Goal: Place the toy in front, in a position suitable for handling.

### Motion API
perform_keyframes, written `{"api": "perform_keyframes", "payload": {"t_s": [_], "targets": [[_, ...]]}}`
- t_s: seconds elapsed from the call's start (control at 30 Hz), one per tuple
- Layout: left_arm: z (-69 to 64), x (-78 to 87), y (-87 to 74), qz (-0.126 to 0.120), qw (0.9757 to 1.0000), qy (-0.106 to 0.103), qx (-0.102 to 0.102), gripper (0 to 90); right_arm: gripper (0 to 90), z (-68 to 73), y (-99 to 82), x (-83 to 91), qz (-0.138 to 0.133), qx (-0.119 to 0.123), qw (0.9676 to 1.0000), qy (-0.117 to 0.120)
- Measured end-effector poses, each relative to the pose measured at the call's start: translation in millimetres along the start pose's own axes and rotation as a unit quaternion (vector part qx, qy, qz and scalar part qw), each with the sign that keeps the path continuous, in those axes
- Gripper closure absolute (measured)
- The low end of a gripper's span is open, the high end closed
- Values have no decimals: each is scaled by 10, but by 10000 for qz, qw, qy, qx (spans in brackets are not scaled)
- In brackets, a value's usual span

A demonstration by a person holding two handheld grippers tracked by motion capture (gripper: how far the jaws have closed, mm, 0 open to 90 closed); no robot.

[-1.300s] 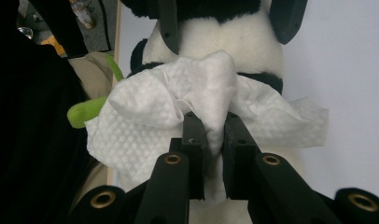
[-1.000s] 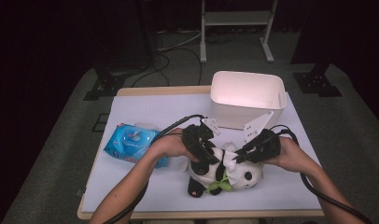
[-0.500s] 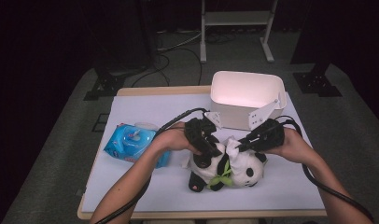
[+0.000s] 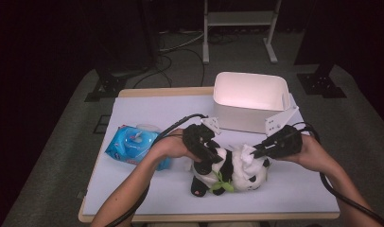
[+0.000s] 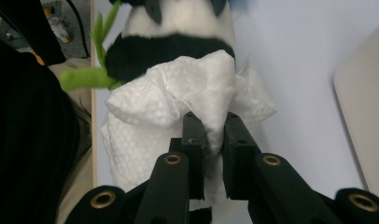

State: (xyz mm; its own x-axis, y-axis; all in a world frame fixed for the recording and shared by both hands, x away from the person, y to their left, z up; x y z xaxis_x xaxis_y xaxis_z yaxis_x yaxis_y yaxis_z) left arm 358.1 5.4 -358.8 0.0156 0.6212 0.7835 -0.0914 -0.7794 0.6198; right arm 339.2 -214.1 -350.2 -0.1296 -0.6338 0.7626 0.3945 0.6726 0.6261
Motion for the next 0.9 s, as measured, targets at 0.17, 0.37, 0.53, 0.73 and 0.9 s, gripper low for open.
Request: {"api": "perform_keyframes", "payload": {"t_s": [0.17,0.37,0.53,0.73,0.9], "targets": [[-17,3,-9,-38,10000,18,18,492,804,-53,-185,88,32,-200,9998,-94],[-35,10,-17,-54,10000,52,23,485,804,-95,-346,151,237,-375,9987,-237],[-44,4,-14,-59,10000,61,33,476,804,-79,-315,120,179,-363,9990,-172],[-86,10,-10,-20,10000,43,19,459,803,-17,-87,-33,156,-130,9998,-42],[-80,20,38,92,9999,-28,41,376,803,44,58,-108,117,20,9999,76]]}}
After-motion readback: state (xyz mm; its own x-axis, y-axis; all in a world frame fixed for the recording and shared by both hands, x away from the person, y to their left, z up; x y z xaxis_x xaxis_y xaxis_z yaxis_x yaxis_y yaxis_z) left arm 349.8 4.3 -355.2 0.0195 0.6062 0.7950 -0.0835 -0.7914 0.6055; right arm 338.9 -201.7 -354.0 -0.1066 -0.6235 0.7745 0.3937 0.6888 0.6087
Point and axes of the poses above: each handheld gripper's, and its own axes: x roughly backward along the jaws, y roughly out of its top, z roughly to its left, the point moved 4 cm from there along -x, roughly forward along the jaws, and after that the axes turned 13 degrees about -x, right-handed, at the moved point
